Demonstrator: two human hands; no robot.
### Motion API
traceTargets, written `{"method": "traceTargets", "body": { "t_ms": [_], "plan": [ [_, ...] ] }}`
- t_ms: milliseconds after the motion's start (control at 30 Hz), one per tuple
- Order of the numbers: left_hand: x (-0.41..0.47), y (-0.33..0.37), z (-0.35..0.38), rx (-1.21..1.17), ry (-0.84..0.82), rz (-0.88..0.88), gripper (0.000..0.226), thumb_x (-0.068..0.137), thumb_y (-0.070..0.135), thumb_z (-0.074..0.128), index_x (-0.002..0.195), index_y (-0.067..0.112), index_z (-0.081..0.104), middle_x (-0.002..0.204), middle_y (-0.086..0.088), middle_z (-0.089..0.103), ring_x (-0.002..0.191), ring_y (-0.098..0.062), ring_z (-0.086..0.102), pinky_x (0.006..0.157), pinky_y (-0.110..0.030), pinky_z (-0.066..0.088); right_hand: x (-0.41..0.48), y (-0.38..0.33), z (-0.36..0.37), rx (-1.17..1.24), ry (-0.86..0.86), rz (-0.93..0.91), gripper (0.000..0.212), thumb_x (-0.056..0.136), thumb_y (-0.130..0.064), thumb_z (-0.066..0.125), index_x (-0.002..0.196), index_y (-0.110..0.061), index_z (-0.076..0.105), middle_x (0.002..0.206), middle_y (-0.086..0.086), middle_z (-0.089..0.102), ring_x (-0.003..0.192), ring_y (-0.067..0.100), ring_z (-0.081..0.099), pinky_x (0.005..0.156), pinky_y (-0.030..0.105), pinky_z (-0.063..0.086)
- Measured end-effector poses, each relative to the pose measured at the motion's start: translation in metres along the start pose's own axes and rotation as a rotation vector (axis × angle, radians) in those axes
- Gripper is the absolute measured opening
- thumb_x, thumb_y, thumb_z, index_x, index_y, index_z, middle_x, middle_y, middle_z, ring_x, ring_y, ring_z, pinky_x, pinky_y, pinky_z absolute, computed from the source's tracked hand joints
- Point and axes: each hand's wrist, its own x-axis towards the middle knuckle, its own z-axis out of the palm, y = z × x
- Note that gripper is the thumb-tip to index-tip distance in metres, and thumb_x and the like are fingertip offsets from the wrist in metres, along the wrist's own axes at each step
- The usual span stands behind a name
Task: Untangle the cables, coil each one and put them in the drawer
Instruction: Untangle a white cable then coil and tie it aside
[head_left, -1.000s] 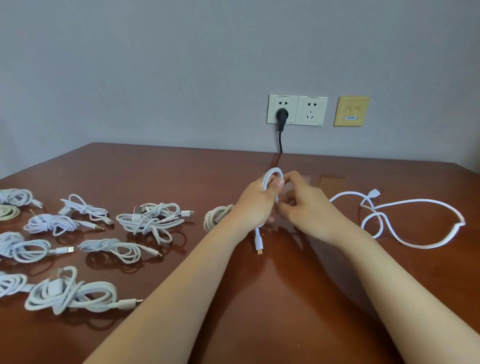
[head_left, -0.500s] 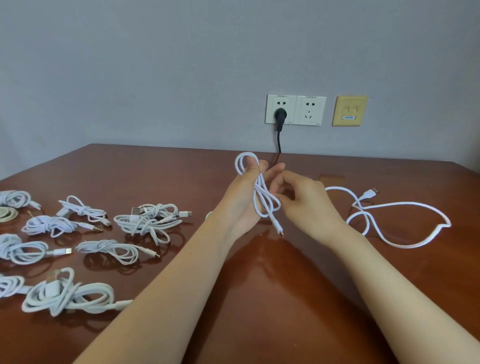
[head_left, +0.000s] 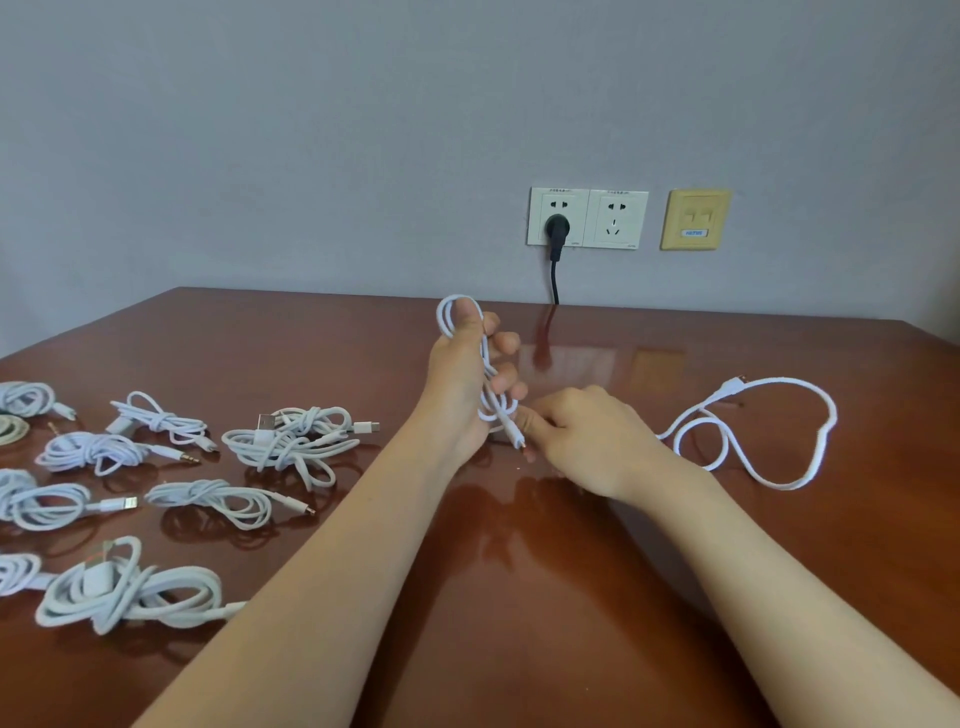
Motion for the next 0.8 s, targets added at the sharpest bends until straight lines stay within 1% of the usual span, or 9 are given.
{"method": "traceTargets", "body": {
  "t_ms": [100, 167, 233, 333, 433, 533, 633, 700, 800],
  "plan": [
    [0.002, 0.004, -0.003, -0.008, 0.028, 0.025, 0.041, 0.101, 0.042, 0.026, 0.071, 0.016, 0.036, 0.041, 0.008, 0.04, 0.027, -0.007, 0.022, 0.035, -0.011, 0.026, -0.001, 0.001, -0.002, -0.06, 0.026, -0.047, 0.028, 0.098, -0.036, 0.038, 0.087, -0.017, 0.055, 0.07, -0.002, 0.049, 0.079, 0.025, 0.047, 0.066, 0.03, 0.03],
    [0.005, 0.007, -0.006, -0.022, 0.07, 0.041, 0.041, 0.102, 0.042, 0.025, 0.071, 0.016, 0.036, 0.04, 0.008, 0.037, 0.027, -0.007, 0.022, 0.035, -0.011, 0.025, 0.0, 0.005, -0.004, 0.001, 0.062, -0.057, 0.011, 0.096, -0.028, 0.043, 0.087, -0.023, 0.047, 0.067, -0.007, 0.047, 0.078, 0.023, 0.045, 0.066, 0.029, 0.03],
    [0.008, 0.01, -0.009, -0.042, 0.112, 0.055, 0.042, 0.102, 0.041, 0.025, 0.071, 0.016, 0.036, 0.039, 0.008, 0.035, 0.027, -0.007, 0.023, 0.034, -0.01, 0.024, 0.002, 0.009, -0.007, 0.023, 0.116, -0.036, 0.012, 0.094, -0.03, 0.048, 0.082, -0.028, 0.046, 0.065, -0.011, 0.047, 0.074, 0.018, 0.044, 0.062, 0.028, 0.03],
    [0.01, 0.012, -0.013, -0.065, 0.142, 0.067, 0.042, 0.102, 0.041, 0.024, 0.07, 0.015, 0.037, 0.038, 0.008, 0.033, 0.028, -0.008, 0.027, 0.034, -0.011, 0.026, 0.004, 0.016, -0.01, 0.087, 0.174, -0.017, 0.017, 0.089, -0.037, 0.057, 0.073, -0.033, 0.056, 0.066, -0.012, 0.053, 0.067, 0.009, 0.047, 0.057, 0.024, 0.034],
    [0.011, 0.01, -0.013, -0.059, 0.134, 0.071, 0.044, 0.102, 0.041, 0.024, 0.068, 0.016, 0.036, 0.038, 0.008, 0.03, 0.028, -0.007, 0.029, 0.035, -0.011, 0.029, 0.003, 0.014, -0.006, 0.116, 0.138, -0.075, 0.011, 0.085, -0.034, 0.064, 0.078, -0.027, 0.069, 0.081, -0.006, 0.066, 0.08, 0.013, 0.057, 0.071, 0.027, 0.044],
    [0.012, 0.009, -0.015, -0.015, 0.132, 0.077, 0.044, 0.102, 0.042, 0.024, 0.068, 0.016, 0.038, 0.038, 0.009, 0.03, 0.03, -0.007, 0.03, 0.037, -0.012, 0.033, 0.002, 0.006, 0.0, 0.076, 0.088, -0.137, 0.011, 0.084, -0.032, 0.065, 0.083, -0.024, 0.072, 0.086, -0.004, 0.067, 0.083, 0.013, 0.057, 0.073, 0.026, 0.043],
    [0.013, 0.009, -0.016, 0.043, 0.132, 0.099, 0.044, 0.102, 0.042, 0.024, 0.069, 0.017, 0.039, 0.037, 0.01, 0.03, 0.03, -0.006, 0.031, 0.04, -0.015, 0.041, 0.003, 0.002, -0.002, 0.174, 0.113, -0.219, 0.008, 0.082, -0.027, 0.068, 0.078, -0.023, 0.073, 0.076, -0.003, 0.061, 0.075, 0.015, 0.054, 0.07, 0.029, 0.04],
    [0.011, 0.01, -0.015, 0.067, 0.126, 0.109, 0.044, 0.101, 0.041, 0.024, 0.07, 0.016, 0.041, 0.037, 0.01, 0.03, 0.031, -0.006, 0.034, 0.047, -0.018, 0.049, 0.004, 0.003, -0.004, 0.275, 0.153, -0.245, 0.007, 0.079, -0.023, 0.071, 0.073, -0.022, 0.072, 0.07, -0.004, 0.059, 0.071, 0.014, 0.054, 0.068, 0.031, 0.041],
    [0.011, 0.011, -0.015, 0.079, 0.116, 0.116, 0.043, 0.102, 0.041, 0.025, 0.069, 0.017, 0.042, 0.038, 0.01, 0.031, 0.036, -0.006, 0.04, 0.059, -0.025, 0.051, 0.005, 0.006, -0.008, 0.36, 0.18, -0.256, 0.011, 0.078, -0.016, 0.072, 0.069, -0.02, 0.072, 0.062, -0.008, 0.05, 0.06, 0.008, 0.044, 0.062, 0.024, 0.035]
  ]
}}
